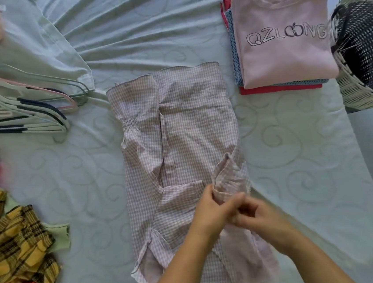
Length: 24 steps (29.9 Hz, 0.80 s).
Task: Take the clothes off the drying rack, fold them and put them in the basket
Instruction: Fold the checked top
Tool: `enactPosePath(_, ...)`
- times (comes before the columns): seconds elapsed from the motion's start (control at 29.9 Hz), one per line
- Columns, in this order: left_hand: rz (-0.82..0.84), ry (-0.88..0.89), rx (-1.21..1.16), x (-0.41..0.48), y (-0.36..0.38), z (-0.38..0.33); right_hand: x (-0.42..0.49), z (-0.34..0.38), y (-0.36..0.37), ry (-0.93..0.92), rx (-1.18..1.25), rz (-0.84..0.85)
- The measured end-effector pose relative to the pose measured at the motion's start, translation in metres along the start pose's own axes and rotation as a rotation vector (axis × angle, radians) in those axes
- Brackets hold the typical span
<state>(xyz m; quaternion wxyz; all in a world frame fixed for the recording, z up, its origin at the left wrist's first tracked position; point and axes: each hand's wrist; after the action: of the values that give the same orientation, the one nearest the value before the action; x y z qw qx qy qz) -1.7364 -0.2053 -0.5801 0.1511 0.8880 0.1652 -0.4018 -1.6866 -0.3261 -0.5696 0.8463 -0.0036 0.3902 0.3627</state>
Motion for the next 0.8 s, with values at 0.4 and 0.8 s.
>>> enactPosePath(0.4,0.096,-0.127,-0.391,-0.023,-0.043,0.009,0.182,0.07,-0.056,0.04,-0.066,-0.569)
enactPosePath(0.8,-0.378,-0.183,-0.89,-0.036,-0.159,0.11,0.196,0.057,0.07,-0.47,-0.983,-0.164)
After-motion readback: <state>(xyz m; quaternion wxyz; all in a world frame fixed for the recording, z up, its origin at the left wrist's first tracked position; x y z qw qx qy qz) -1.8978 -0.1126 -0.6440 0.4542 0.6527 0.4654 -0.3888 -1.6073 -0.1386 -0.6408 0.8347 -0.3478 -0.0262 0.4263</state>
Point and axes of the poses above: each hand's wrist, its own x-axis towards the middle knuckle, its own y-axis out of the palm, z = x × y, and after that the axes turned 1 degree about y, right-handed
